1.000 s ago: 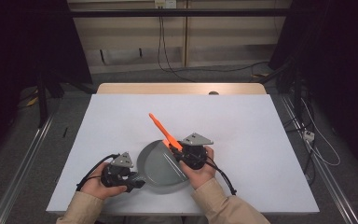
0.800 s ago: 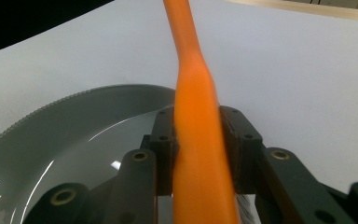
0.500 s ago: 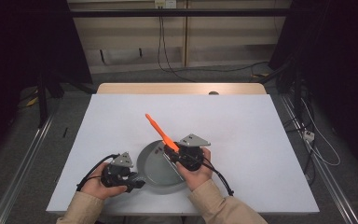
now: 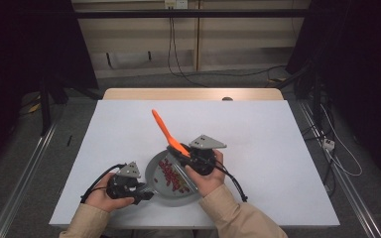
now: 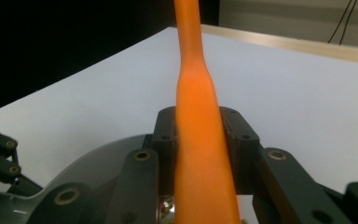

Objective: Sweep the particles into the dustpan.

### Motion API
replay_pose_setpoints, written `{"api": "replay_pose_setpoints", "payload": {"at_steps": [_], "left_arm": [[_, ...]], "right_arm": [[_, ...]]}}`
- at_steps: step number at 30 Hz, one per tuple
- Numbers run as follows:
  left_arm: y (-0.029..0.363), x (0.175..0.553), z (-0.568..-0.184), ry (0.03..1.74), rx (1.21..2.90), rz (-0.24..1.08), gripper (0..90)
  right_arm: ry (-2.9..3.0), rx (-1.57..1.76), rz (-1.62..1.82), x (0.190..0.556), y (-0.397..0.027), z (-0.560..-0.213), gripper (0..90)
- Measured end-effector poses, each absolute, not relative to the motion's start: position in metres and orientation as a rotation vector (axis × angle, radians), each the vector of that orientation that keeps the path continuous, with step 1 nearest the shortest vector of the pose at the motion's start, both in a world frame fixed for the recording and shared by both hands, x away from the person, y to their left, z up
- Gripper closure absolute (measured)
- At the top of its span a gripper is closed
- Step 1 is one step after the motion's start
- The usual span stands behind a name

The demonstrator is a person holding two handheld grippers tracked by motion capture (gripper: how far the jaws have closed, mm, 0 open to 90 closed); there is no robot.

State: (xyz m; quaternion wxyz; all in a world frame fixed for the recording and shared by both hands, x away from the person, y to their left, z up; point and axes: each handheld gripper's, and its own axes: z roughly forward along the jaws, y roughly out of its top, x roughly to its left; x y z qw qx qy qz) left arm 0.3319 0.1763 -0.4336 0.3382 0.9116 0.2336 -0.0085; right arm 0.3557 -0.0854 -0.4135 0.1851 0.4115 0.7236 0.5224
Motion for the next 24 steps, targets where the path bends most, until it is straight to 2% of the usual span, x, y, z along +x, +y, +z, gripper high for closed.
{"api": "replay_pose_setpoints", "payload": {"at_steps": [6,15,24], "left_arm": [[0.177,0.332,-0.433,0.595,2.386,-0.024,62.2],[0.179,0.332,-0.432,0.609,2.378,-0.025,62.3],[0.178,0.333,-0.433,0.611,2.385,-0.028,62.4]], "right_arm": [[2.017,1.166,1.448,0.362,-0.109,-0.409,70.2],[2.016,1.200,1.303,0.372,-0.135,-0.426,70.3],[2.081,1.113,1.230,0.361,-0.112,-0.442,69.4]]}}
